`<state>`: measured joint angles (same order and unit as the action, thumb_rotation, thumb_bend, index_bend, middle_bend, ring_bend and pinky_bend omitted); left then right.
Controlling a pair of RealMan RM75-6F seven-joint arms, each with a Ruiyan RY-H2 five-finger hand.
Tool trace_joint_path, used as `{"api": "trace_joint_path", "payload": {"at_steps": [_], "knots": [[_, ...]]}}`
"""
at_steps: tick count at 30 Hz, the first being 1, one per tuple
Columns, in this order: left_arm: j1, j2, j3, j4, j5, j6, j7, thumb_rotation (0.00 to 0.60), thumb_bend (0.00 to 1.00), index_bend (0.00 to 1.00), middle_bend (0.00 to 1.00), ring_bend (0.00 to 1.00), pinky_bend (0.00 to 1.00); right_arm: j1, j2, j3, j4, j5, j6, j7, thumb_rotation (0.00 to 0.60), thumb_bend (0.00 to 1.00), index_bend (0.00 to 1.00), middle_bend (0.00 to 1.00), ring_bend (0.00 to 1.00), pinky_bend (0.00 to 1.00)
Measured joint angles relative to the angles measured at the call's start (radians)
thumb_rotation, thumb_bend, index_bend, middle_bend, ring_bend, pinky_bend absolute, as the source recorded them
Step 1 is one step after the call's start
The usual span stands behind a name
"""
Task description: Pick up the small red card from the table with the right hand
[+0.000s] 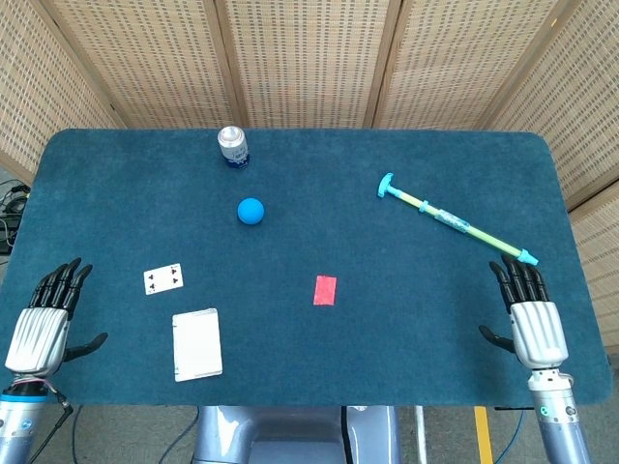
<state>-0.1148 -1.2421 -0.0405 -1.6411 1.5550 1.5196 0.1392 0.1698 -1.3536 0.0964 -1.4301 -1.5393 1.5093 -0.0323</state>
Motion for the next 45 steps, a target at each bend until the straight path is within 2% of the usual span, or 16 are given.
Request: {"api": "trace_joint_path", "payload": {"at_steps": [10,22,32,40,45], "knots": [[0.002,0.002,0.002,-0.005,0.005,0.004,0.003,0.600,0.15,0.00,0.00,0.00,0.08,0.022,-0.016,0.008,0.003,-0.005,-0.021,-0.019,0.600,0.21,0.06,0.00,0.00,0.00],[-0.001,0.008,-0.012,-0.006,-0.021,-0.002,-0.012,0.600,0.15,0.00,0.00,0.00,0.08,0.184,-0.076,0.077,-0.074,0.026,-0.204,-0.127,0.600,0.21,0.08,0.00,0.00,0.00],[-0.009,0.010,-0.022,0.004,-0.049,-0.026,-0.037,0.600,0.15,0.00,0.00,0.00,0.08,0.332,-0.194,0.119,-0.107,0.090,-0.379,-0.179,0.600,0.21,0.10,0.00,0.00,0.00],[-0.015,0.015,-0.029,0.012,-0.071,-0.044,-0.059,0.600,0.15,0.00,0.00,0.00,0.08,0.388,-0.325,0.145,-0.104,0.196,-0.422,-0.268,0.600,0.27,0.11,0.00,0.00,0.00],[-0.016,0.020,-0.035,0.013,-0.081,-0.045,-0.076,0.600,0.15,0.00,0.00,0.00,0.08,0.423,-0.409,0.162,-0.068,0.269,-0.441,-0.321,0.600,0.29,0.11,0.00,0.00,0.00]]}}
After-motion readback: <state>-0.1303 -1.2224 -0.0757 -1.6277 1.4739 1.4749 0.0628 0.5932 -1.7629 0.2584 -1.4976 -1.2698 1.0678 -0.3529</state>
